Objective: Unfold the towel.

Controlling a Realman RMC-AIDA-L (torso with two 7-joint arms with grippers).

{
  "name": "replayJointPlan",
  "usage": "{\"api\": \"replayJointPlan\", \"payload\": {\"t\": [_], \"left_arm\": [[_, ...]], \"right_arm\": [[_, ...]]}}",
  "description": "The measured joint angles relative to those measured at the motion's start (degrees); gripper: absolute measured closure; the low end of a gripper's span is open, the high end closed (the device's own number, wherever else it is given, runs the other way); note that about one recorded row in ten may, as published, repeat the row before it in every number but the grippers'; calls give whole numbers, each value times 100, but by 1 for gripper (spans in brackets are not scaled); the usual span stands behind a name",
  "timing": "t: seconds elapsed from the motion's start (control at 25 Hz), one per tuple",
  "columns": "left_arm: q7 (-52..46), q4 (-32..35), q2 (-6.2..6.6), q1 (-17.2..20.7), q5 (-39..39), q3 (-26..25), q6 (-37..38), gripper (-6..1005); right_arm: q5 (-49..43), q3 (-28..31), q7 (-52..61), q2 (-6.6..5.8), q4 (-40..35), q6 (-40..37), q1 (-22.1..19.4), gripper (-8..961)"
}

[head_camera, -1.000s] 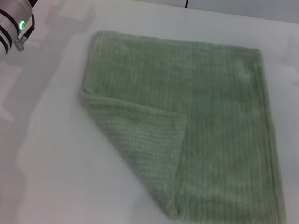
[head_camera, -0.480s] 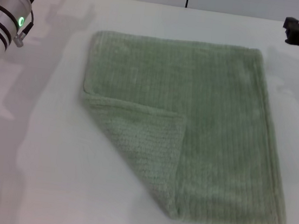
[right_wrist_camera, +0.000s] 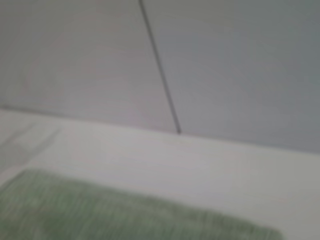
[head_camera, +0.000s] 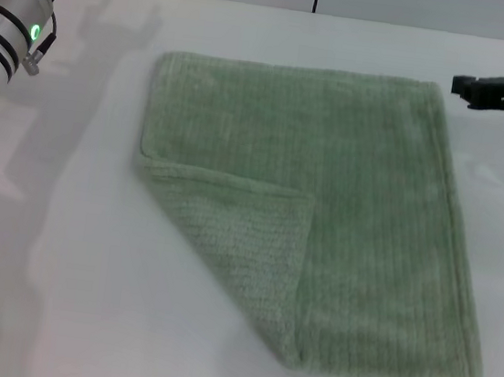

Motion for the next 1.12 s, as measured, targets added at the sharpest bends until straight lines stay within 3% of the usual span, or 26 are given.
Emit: {"api": "replayJointPlan", "payload": {"t": [0.08,0.48,0.76,1.12], "left_arm": [[0,28,-2,6,0,0,3,158],[-16,28,-9,0,0,0,14,157],[-66,26,-10,-1,0,2,66,158],[-137,26,-15,-1,-1,26,123,158]], "right_arm": [[-522,282,348,-93,-53,-701,204,955],[-1904,646,1124,-332,14,-2039,911,954],[-2662,645,1334,-400,405,-2343,1388,954],[-2820,636,1321,-414,619,-2450,1570,954]]}}
